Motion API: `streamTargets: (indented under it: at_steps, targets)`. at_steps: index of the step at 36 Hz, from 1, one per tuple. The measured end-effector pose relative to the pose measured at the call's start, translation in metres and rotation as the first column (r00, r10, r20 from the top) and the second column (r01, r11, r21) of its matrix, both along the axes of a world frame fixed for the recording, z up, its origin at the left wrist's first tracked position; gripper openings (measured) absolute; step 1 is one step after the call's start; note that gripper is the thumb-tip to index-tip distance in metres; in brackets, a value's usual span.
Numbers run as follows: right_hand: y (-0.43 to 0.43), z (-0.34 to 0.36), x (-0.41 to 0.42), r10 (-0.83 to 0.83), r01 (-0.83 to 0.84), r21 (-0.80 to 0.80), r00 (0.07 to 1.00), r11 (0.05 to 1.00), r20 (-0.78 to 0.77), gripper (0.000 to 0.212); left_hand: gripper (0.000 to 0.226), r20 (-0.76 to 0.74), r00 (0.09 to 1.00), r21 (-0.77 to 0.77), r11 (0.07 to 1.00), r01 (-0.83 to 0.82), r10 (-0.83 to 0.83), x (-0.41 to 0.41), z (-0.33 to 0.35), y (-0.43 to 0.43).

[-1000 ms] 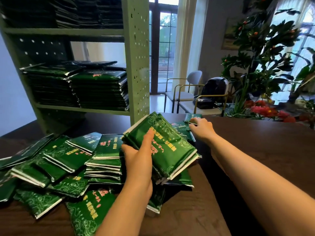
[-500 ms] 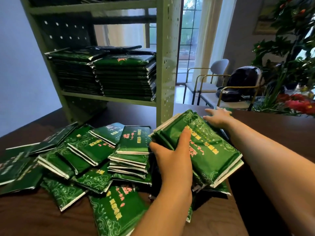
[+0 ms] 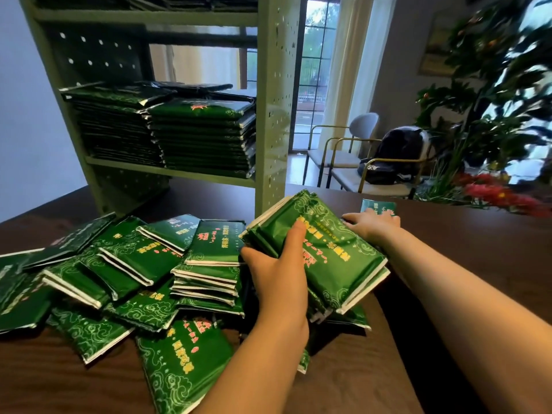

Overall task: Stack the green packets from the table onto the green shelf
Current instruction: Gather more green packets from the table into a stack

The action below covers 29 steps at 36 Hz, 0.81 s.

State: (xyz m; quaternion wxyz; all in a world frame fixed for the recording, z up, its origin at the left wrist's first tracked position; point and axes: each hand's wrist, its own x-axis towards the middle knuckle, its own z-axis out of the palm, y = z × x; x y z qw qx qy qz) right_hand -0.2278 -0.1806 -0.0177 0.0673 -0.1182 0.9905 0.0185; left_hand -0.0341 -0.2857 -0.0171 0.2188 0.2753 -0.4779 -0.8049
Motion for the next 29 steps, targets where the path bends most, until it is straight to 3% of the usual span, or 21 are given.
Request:
streamTargets:
  at_steps: [5,9,13,17,22,29]
  targets:
    - [0.017,0.004,0.037,0.01,-0.009,0.018,0.999,1.0,-0.05,0.052,0.085,-0.022,1.0,0.002,1.0,-0.006,0.006,0.001,0.002,-0.001]
    - [0.032,-0.003,0.053,0.008,-0.008,0.004,0.997,1.0,-0.076,0.052,0.102,-0.032,0.999,-0.052,0.998,-0.02,0.018,0.002,0.003,-0.004]
    - [0.049,-0.013,0.068,-0.008,0.003,-0.042,0.994,0.999,-0.109,0.049,0.1,-0.049,0.999,-0.077,0.997,-0.017,0.014,0.003,0.001,-0.006]
    - [0.067,-0.014,0.09,0.0,-0.005,-0.03,0.987,1.0,-0.164,0.047,0.117,-0.051,0.999,-0.07,0.998,0.003,-0.006,0.006,0.0,-0.004]
    - [0.082,-0.015,0.119,0.017,-0.018,0.001,0.959,1.0,-0.283,0.046,0.12,-0.039,0.998,-0.127,0.991,0.037,-0.042,0.008,-0.001,-0.005]
    - [0.102,-0.01,0.138,0.029,-0.092,-0.215,0.96,0.972,-0.278,0.043,0.122,0.012,0.997,-0.159,0.984,0.079,-0.078,0.003,-0.005,-0.009]
